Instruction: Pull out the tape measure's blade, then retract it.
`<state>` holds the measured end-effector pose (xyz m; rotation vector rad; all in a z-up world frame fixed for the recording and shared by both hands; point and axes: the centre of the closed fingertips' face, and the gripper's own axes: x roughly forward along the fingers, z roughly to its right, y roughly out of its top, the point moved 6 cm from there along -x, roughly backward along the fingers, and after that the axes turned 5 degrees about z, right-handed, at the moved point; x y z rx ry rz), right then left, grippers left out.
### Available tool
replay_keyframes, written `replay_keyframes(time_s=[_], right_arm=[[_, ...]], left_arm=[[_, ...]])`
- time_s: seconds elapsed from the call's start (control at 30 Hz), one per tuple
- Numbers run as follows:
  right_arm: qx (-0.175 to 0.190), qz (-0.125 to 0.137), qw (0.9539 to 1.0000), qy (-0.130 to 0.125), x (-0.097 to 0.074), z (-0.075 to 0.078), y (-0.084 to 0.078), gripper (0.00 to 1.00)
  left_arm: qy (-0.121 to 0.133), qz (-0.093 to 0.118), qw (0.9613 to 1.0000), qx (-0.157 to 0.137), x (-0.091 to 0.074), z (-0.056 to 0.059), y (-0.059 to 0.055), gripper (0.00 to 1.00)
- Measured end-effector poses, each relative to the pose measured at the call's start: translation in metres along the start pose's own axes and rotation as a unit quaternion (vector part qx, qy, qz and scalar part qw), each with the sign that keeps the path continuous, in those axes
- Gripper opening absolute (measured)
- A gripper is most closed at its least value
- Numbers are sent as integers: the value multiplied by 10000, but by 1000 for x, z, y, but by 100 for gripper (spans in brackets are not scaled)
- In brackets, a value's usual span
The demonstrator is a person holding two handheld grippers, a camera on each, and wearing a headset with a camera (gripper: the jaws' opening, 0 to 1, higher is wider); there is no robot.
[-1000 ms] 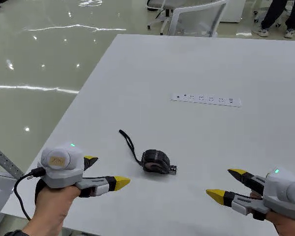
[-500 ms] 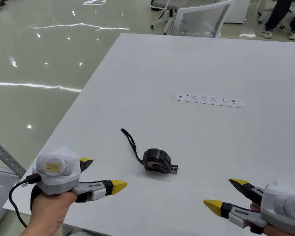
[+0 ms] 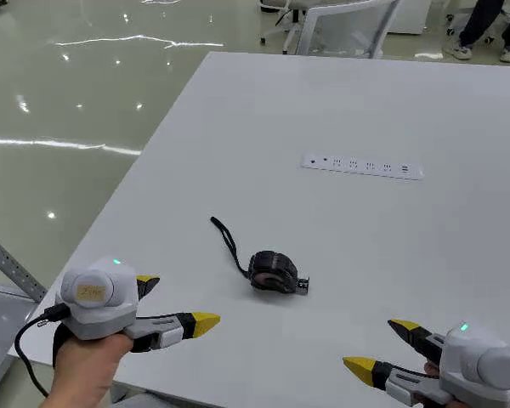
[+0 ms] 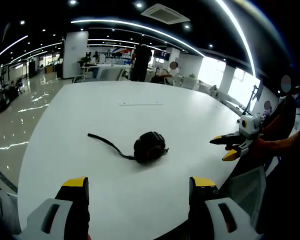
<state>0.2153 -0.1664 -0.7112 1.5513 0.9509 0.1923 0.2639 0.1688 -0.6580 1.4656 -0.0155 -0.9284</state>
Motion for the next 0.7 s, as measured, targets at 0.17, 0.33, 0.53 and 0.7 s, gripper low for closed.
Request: replay_keyframes(time_s=[0.17,0.33,0.53,0.7], right_arm=[[22,-20,10000,-15,-1,0,-1,67],[-3,-44,10000,16,-2,0,-1,67],[-8,-57,10000,16,-3,0,0,67],[-14,-91,9999,41,-1,-2,0,67]], left_arm=[[2,15,10000,20,1,2,0,79],[9,19,10000,32,1,2,0,79],[1,6,10000,51,1,4,0,79],[-7,23,10000,44,1,4,0,79]])
